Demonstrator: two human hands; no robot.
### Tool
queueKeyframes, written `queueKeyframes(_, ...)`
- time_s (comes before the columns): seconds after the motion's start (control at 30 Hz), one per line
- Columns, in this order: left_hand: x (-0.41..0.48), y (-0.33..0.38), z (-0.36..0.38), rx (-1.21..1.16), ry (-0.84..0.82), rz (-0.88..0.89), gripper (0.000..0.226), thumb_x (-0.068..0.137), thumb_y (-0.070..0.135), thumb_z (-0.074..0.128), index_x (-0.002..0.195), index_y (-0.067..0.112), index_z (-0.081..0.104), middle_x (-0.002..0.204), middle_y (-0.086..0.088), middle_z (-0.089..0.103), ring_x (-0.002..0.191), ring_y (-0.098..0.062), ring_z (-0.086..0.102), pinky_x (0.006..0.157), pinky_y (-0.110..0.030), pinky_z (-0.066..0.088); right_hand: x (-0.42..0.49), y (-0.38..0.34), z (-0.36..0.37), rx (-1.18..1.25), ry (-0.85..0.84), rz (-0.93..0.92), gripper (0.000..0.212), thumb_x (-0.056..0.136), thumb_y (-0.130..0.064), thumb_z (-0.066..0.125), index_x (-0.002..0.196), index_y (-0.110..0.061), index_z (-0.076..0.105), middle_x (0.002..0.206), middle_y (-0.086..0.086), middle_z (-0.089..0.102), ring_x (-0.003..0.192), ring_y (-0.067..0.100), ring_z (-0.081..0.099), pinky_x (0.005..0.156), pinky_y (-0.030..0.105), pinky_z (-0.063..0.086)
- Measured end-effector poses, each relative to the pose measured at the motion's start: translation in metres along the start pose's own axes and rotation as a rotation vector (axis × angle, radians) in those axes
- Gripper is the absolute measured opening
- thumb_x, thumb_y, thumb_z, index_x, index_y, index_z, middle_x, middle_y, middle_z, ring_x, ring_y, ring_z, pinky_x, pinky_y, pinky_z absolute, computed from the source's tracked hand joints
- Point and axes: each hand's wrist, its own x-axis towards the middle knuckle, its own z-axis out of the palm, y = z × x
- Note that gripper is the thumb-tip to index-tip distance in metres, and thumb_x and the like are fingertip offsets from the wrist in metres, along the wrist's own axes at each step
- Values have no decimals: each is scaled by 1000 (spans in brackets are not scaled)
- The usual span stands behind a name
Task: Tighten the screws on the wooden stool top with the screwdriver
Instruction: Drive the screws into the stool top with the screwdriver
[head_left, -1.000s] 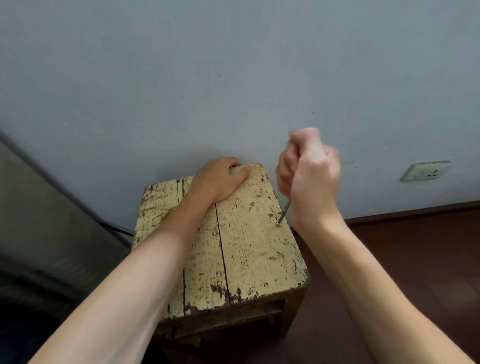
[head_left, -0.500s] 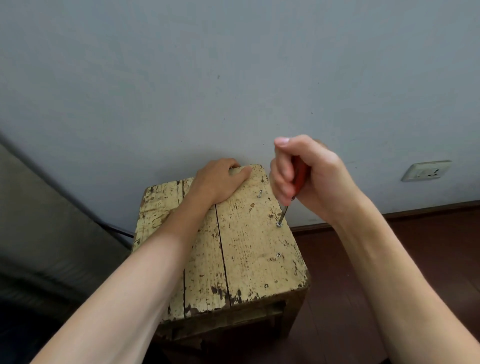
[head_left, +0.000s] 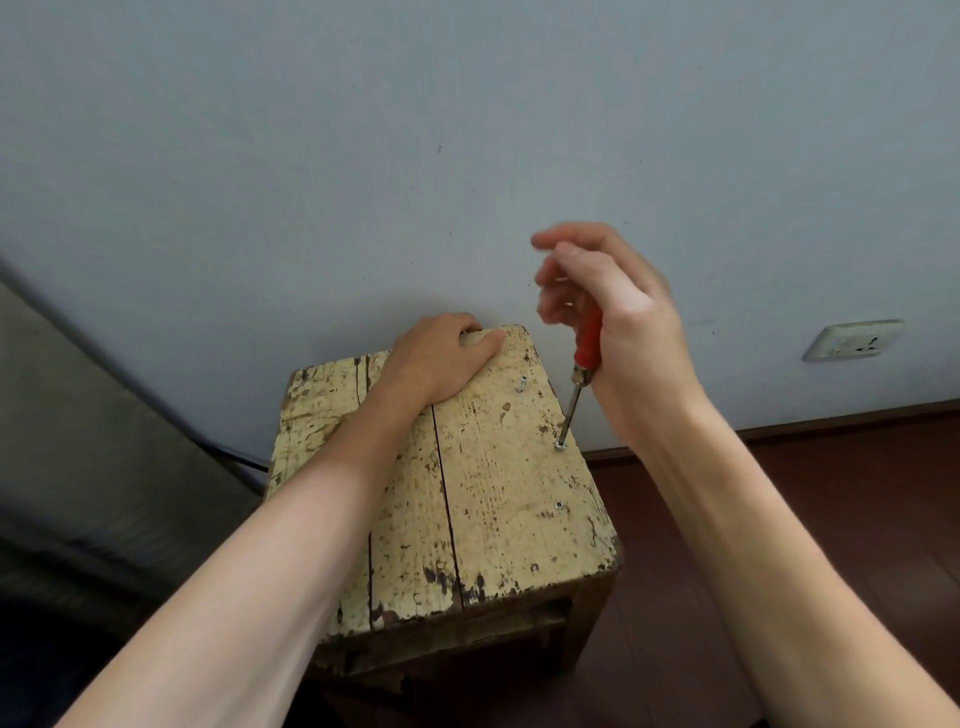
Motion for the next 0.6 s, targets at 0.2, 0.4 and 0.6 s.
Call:
queueKeyframes(0.2, -2, 3, -4, 11, -47, 5, 67, 83, 81, 31, 116, 34, 67, 112, 6, 71, 101, -23, 65, 90, -43, 53, 4, -2, -21, 180, -458, 109, 46, 97, -9, 42, 123, -25, 77, 98, 10, 80, 74, 19, 72, 53, 25, 52)
queueKeyframes(0.4, -1, 0, -1, 12, -2, -6, 52, 87, 79, 38, 95, 35, 65, 93, 13, 65, 90, -19, 63, 76, -36, 47, 2, 0, -16, 57, -410, 116, 46, 97, -26, 41, 80, -18, 83, 37, -1, 44, 32, 14, 28, 42, 19, 28)
queueKeyframes(0.6, 2, -3, 1, 2, -1, 11, 57, 88, 78, 41, 112, 35, 69, 112, 10, 71, 102, -19, 64, 88, -39, 51, -10, 6, 14, 113, 246, 20, 57, 102, -33, 45, 47, -23, 52, 42, -9, 33, 36, 10, 26, 43, 18, 21)
